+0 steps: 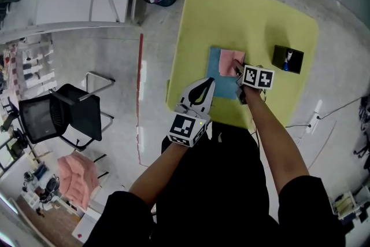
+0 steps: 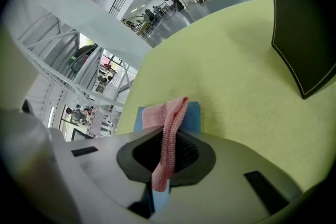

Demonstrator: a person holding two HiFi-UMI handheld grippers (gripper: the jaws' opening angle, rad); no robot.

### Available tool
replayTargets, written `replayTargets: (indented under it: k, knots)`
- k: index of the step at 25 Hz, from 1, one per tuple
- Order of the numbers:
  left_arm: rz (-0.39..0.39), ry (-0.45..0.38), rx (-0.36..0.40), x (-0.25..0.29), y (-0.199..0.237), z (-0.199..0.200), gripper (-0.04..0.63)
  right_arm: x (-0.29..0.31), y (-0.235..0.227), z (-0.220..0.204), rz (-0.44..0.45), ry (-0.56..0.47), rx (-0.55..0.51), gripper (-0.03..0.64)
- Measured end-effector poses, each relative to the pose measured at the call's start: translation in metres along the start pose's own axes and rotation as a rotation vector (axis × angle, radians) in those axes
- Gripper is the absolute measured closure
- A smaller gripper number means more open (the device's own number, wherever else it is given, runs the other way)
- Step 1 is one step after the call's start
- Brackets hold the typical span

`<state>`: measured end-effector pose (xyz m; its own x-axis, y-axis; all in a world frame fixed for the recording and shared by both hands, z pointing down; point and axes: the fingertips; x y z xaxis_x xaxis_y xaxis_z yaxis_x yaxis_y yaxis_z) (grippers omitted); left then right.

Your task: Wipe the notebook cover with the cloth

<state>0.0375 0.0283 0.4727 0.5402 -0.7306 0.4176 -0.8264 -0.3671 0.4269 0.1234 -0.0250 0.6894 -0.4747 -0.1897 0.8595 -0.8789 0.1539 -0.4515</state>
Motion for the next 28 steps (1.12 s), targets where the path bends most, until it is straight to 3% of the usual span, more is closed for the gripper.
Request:
replayTargets:
  k: [22, 28]
  knots:
    - [0.022, 0.011, -0.056, -0.011, -0.007, -0.015, 0.584, -0.013, -0.026, 0.001, -0.029, 0.0, 0.023, 0.58]
    - [0.001, 0.026, -0.037, -0.013, -0.015, -0.016, 0.584, -0.018, -0.035, 0.0, -0.061, 0.001, 0.006, 0.58]
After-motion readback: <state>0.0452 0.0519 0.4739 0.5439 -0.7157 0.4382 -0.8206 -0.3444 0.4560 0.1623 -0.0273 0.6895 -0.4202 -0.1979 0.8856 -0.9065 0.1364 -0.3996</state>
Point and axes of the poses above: the fingertips, and each gripper's own axes: x forward along the fingers, y to its left, z out of its top, and after that the axes turned 10 degrees about -z, right-handed
